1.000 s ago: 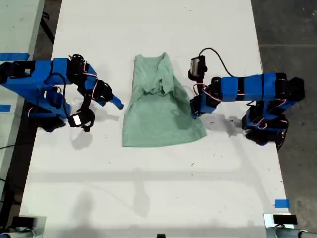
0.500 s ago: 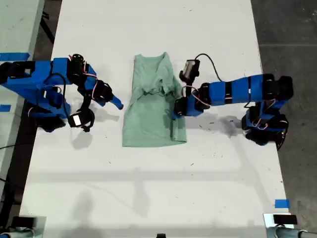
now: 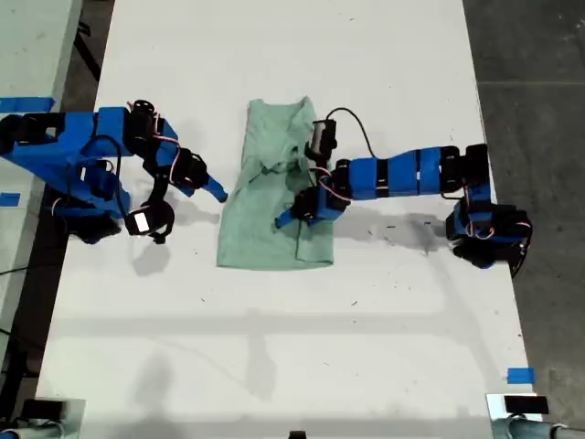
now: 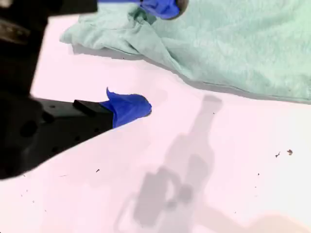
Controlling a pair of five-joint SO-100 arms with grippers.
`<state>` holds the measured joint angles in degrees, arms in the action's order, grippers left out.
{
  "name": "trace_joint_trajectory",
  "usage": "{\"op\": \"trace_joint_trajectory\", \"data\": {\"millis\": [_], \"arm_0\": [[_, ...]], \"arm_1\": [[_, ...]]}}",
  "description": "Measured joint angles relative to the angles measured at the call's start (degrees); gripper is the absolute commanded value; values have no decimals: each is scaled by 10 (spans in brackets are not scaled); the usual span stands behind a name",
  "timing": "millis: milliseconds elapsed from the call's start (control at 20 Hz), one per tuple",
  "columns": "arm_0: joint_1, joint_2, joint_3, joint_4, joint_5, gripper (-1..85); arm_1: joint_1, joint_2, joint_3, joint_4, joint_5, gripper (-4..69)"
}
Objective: Fold tshirt
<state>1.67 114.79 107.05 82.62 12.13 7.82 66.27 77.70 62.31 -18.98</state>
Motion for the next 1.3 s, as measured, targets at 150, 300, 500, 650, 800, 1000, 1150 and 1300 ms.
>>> {"op": "trace_joint_trajectory", "data": {"millis": [150,300,500,650,800,1000,1150,1300], "arm_0": [[0,0,0,0,0,240],[0,0,0,0,0,239],[0,-7,-1,0,0,238],[0,-38,-2,-6,0,241],[0,-82,-40,-29,0,246],[0,-154,-40,-95,1,251],[0,-240,-40,-129,-4,256],[-4,-318,-11,-185,-18,205]], "arm_1": [[-17,2,-143,152,-20,325],[-31,78,-180,247,-28,316],[-33,237,-97,294,-27,309],[-33,338,20,294,-17,311],[-32,364,49,294,-12,311],[-32,364,53,294,-12,312],[-32,364,59,293,-12,313],[-33,364,75,279,-11,314]]}}
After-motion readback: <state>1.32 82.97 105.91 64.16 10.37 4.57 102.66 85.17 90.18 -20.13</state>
